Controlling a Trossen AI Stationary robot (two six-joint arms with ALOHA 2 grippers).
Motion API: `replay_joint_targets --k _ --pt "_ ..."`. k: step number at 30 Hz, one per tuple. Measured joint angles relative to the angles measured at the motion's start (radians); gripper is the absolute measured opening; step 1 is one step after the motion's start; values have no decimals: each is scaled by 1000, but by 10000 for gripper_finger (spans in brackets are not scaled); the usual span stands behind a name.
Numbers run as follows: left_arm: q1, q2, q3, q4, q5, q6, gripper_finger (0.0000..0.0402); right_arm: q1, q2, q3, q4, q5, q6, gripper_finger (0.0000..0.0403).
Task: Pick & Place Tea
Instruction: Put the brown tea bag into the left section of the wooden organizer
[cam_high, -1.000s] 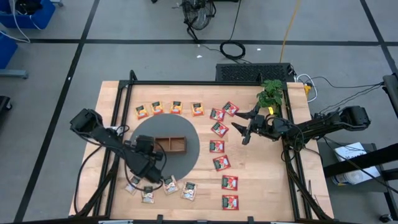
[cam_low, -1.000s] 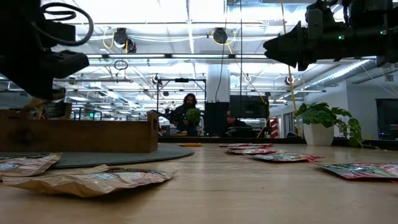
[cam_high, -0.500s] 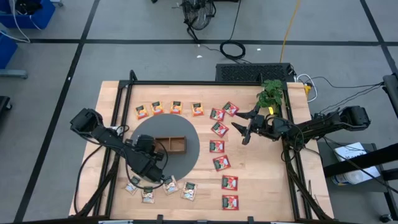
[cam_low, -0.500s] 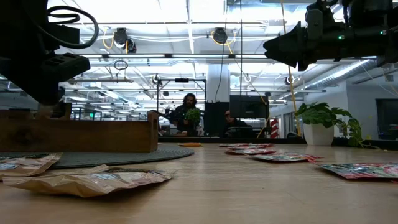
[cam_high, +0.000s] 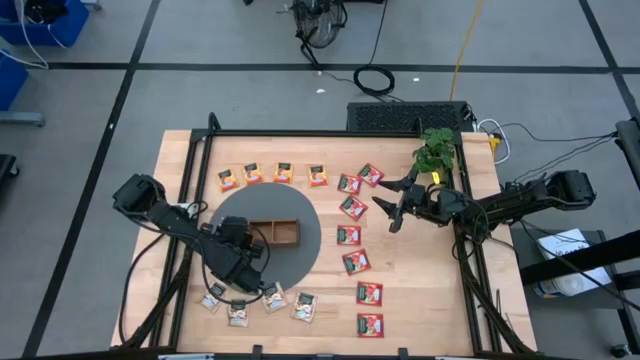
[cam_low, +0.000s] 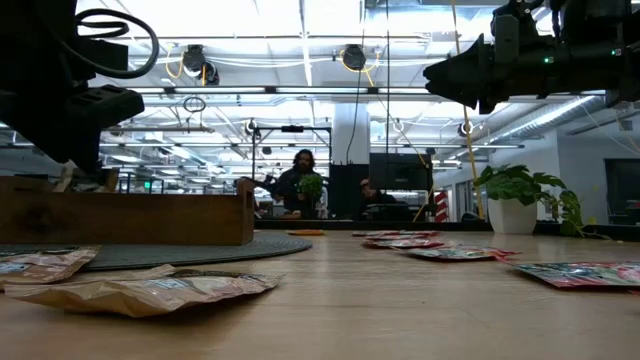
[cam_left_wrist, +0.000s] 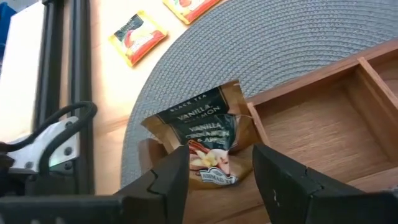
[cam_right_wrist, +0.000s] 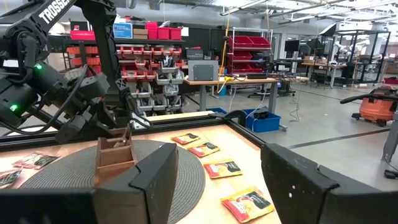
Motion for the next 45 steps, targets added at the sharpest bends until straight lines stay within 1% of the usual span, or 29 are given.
replay_joint_targets --k 5,7,9,11,14,16,17,19,24,27,30,35,40,45 --pt "-2 0 26 -42 9 1 179 0 0 0 0 0 0 212" --pt "-5 0 49 -59 16 34 179 0 0 0 -1 0 0 212" --pt "-8 0 79 -60 53 103 179 0 0 0 -3 0 0 212" --pt "-8 0 109 -45 141 185 179 0 0 0 -5 0 0 212" --pt "-9 0 146 27 348 299 179 0 0 0 -5 0 0 212" --pt "-20 0 155 102 468 357 180 0 0 0 -5 0 -1 212" --pt "-30 0 156 143 513 374 180 0 0 0 -5 0 -1 212" --pt "-59 0 156 214 551 382 180 0 0 0 -5 0 -1 212" --pt "-143 0 156 334 548 376 179 0 0 0 -5 -2 -2 212" --pt "-190 0 155 315 540 278 179 0 0 0 -5 -3 -2 212" --pt "-220 -1 129 326 589 166 179 0 0 0 -5 -3 -1 212" --pt "-252 -1 81 343 666 60 180 0 0 0 -5 -4 5 212" --pt "-279 -1 23 407 674 40 180 0 0 0 -5 -4 14 212" --pt "-299 0 -43 450 735 22 180 0 0 0 -5 -5 15 212"
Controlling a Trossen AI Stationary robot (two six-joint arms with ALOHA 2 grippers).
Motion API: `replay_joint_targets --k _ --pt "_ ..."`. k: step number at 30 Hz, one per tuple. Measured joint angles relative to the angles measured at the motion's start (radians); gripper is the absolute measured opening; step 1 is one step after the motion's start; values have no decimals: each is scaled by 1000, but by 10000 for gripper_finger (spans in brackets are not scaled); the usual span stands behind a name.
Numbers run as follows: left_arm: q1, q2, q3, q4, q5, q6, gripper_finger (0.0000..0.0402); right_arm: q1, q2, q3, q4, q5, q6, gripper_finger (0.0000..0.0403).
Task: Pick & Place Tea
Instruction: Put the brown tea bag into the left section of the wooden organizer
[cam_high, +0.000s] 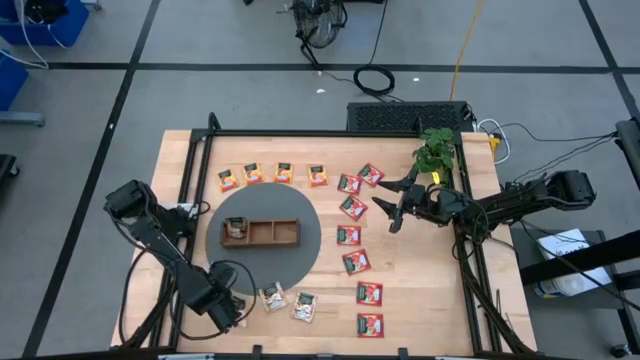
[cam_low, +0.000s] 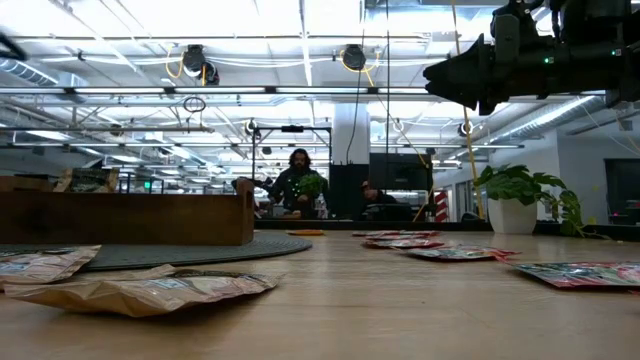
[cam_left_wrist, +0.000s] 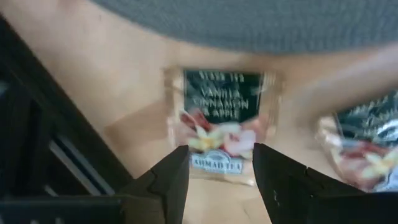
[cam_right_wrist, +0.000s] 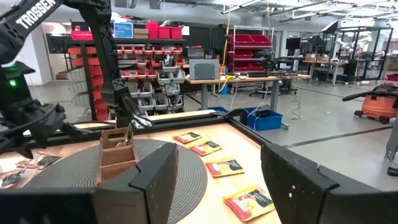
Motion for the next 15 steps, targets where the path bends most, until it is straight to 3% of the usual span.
replay_joint_targets --k 9,15 --pt "-34 0 -30 87 -43 21 179 0 0 0 0 0 0 212" --pt "-59 0 -30 84 -48 -43 179 0 0 0 0 0 0 212"
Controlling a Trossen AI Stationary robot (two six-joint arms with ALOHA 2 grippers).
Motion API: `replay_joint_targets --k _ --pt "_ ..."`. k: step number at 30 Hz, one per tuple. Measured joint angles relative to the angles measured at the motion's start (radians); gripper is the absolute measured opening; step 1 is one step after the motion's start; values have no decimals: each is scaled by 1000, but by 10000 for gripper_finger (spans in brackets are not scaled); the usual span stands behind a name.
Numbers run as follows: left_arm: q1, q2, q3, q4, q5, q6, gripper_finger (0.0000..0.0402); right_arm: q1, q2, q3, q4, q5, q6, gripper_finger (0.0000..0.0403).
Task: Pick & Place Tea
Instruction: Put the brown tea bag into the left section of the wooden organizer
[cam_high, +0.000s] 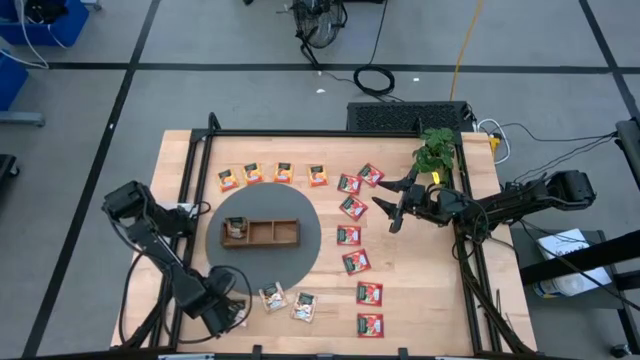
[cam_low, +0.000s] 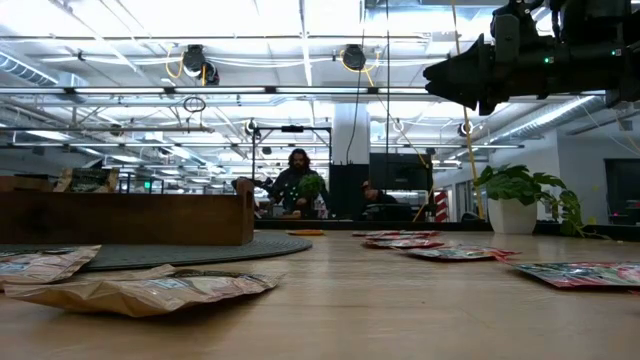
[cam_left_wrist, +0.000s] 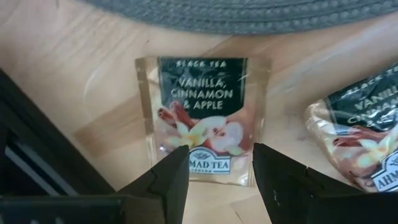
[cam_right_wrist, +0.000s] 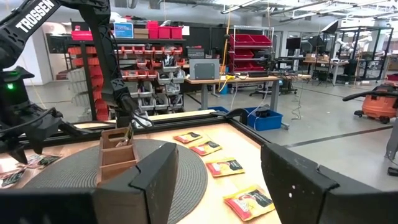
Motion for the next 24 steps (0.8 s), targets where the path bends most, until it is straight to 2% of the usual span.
replay_joint_targets --k 8,11,14,22,24 --pt "-46 0 0 -34 -33 -119 179 0 0 0 0 -2 0 212" --pt "-46 0 0 -95 2 -153 180 0 0 0 0 -2 0 212" --pt "-48 0 -2 -115 50 -112 180 0 0 0 0 -2 0 212" --pt "-23 0 0 -84 -1 -17 179 0 0 0 0 -1 1 212" --pt "-23 0 -1 -94 -17 -48 180 0 0 0 0 -1 1 212"
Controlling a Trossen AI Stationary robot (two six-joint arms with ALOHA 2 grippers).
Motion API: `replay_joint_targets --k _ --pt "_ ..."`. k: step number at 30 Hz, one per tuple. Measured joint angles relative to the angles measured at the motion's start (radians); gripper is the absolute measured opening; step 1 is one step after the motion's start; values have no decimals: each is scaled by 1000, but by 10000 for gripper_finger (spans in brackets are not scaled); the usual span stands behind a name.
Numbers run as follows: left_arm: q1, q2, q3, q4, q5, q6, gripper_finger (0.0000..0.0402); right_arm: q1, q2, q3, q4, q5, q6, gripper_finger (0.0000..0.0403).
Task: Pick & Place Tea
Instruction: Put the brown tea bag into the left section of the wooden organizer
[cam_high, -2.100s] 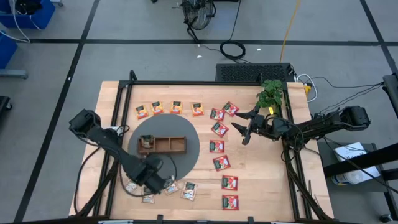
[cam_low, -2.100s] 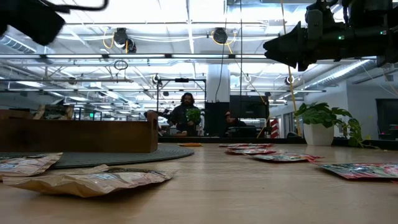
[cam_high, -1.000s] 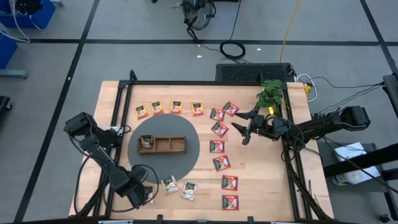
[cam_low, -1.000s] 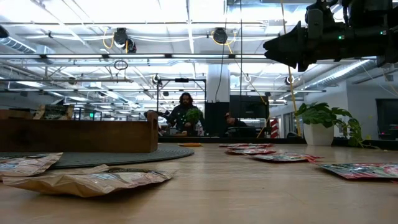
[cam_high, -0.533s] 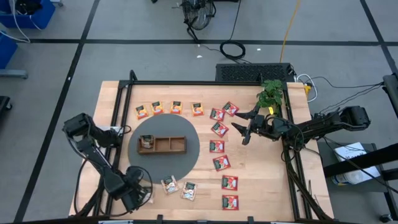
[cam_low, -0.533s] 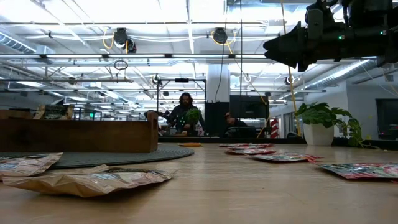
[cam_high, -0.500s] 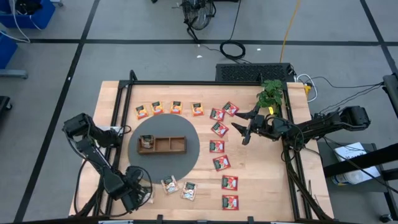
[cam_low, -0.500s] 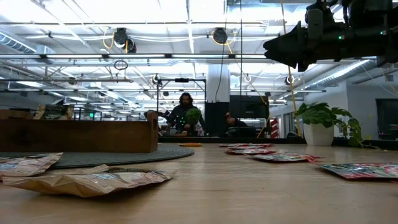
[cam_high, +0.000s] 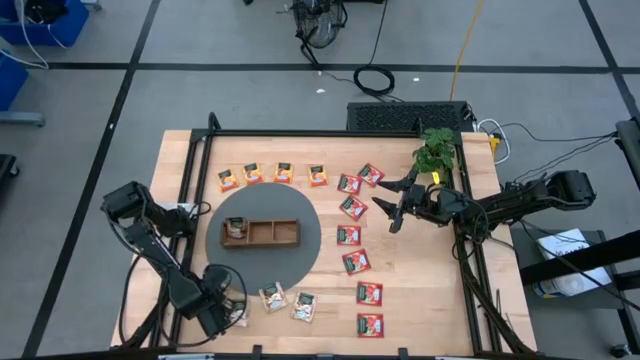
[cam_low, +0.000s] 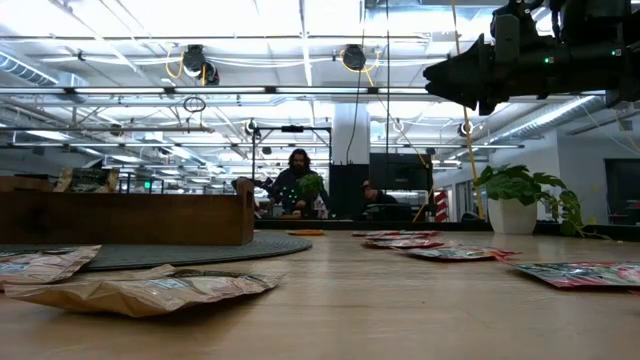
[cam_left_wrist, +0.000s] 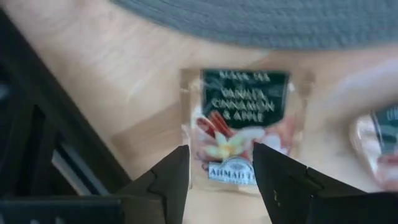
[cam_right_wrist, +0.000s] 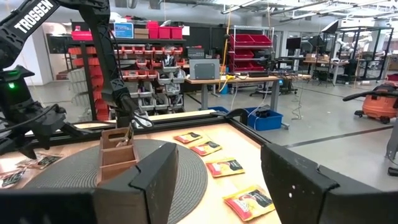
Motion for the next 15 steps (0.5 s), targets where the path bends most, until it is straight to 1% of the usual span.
replay_joint_targets --k 4,8,11,15 --pt "0 -14 -11 2 19 -83 184 0 0 0 0 0 0 212" --pt "-7 -30 -24 10 17 -116 214 0 0 0 0 0 0 212" --pt "-10 -34 -43 48 15 -96 244 0 0 0 0 0 0 212" --pt "-12 -40 -86 166 15 -37 268 0 0 0 -1 0 0 212"
